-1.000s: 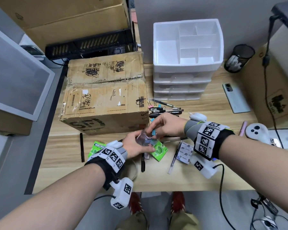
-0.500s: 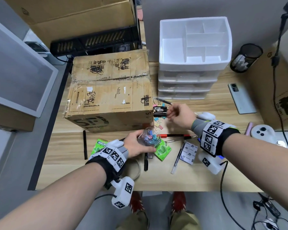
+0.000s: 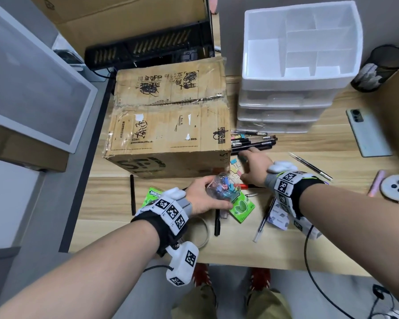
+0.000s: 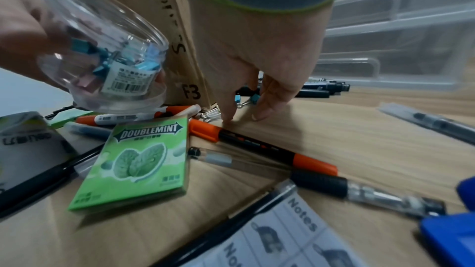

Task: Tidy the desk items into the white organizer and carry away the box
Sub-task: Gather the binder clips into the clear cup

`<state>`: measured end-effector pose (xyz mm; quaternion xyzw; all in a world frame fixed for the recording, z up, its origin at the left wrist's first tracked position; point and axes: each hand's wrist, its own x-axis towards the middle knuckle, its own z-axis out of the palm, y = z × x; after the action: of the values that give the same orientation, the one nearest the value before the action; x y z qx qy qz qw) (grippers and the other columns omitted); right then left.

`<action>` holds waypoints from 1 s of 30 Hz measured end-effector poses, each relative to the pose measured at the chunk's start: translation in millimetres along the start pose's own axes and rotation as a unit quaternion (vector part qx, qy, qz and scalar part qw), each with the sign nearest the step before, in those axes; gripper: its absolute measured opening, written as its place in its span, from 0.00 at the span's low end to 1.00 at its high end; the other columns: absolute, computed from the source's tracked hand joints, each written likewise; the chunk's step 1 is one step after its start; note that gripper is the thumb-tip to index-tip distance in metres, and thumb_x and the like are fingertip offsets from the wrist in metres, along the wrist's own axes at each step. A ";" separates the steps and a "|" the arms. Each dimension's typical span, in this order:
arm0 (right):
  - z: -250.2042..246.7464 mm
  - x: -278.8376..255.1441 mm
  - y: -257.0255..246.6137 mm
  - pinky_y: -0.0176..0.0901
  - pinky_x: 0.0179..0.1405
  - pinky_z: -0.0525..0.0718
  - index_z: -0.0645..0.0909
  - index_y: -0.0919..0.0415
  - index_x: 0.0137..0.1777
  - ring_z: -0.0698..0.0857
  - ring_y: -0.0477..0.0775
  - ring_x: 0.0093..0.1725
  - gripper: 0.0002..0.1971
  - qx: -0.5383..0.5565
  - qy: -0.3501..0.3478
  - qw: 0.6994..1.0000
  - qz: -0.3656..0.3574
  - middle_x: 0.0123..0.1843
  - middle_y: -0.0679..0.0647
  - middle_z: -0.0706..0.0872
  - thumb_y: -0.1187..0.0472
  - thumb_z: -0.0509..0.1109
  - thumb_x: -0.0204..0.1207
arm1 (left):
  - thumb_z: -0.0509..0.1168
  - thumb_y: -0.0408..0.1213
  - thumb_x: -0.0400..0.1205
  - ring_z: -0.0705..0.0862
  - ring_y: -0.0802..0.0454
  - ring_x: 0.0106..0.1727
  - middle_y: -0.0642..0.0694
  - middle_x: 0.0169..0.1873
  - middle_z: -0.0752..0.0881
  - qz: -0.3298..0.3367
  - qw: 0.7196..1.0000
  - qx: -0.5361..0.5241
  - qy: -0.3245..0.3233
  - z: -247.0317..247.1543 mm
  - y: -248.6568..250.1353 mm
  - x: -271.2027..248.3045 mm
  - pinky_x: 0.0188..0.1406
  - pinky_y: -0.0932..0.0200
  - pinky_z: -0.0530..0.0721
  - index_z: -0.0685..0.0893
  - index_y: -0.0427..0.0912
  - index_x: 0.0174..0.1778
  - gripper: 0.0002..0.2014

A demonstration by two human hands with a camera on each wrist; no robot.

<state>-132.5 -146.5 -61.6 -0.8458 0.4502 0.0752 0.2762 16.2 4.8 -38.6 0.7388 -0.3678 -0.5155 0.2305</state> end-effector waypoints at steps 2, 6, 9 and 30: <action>1.9 3.0 -4.0 0.47 0.56 0.84 0.76 0.55 0.73 0.82 0.58 0.60 0.33 0.000 -0.005 1.000 -0.010 0.64 0.55 0.79 0.61 0.80 0.66 | 0.87 0.42 0.59 0.85 0.73 0.46 0.61 0.48 0.89 -0.006 1.000 0.001 0.000 -2.4 -4.4 2.4 0.46 0.82 0.77 0.83 0.47 0.66 0.38; 3.2 5.9 -9.3 0.47 0.52 0.84 0.75 0.55 0.74 0.82 0.59 0.58 0.35 -0.030 -0.027 0.998 -0.051 0.63 0.56 0.78 0.62 0.78 0.65 | 0.88 0.47 0.54 0.88 0.65 0.50 0.60 0.49 0.91 -0.011 1.000 -0.002 0.000 -4.1 -11.1 4.9 0.56 0.68 0.82 0.84 0.49 0.65 0.41; 4.6 7.6 -14.2 0.47 0.50 0.80 0.75 0.56 0.73 0.82 0.61 0.58 0.32 -0.050 -0.039 0.997 -0.053 0.63 0.58 0.76 0.60 0.78 0.67 | 0.88 0.43 0.58 0.86 0.72 0.47 0.62 0.48 0.90 -0.014 1.000 0.000 -0.001 -5.7 -10.6 5.2 0.48 0.78 0.78 0.83 0.48 0.66 0.39; 9.0 4.5 -15.9 0.47 0.42 0.76 0.74 0.60 0.61 0.83 0.64 0.51 0.20 -0.084 -0.043 0.995 -0.025 0.57 0.59 0.75 0.61 0.74 0.71 | 0.88 0.43 0.59 0.85 0.73 0.48 0.60 0.51 0.90 -0.017 1.000 0.001 -0.004 -8.9 -7.1 7.0 0.48 0.82 0.77 0.81 0.46 0.70 0.42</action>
<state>-116.0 -137.9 -64.5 -0.8731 0.4084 0.1421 0.2252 28.0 3.4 -44.7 0.7433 -0.3561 -0.5220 0.2196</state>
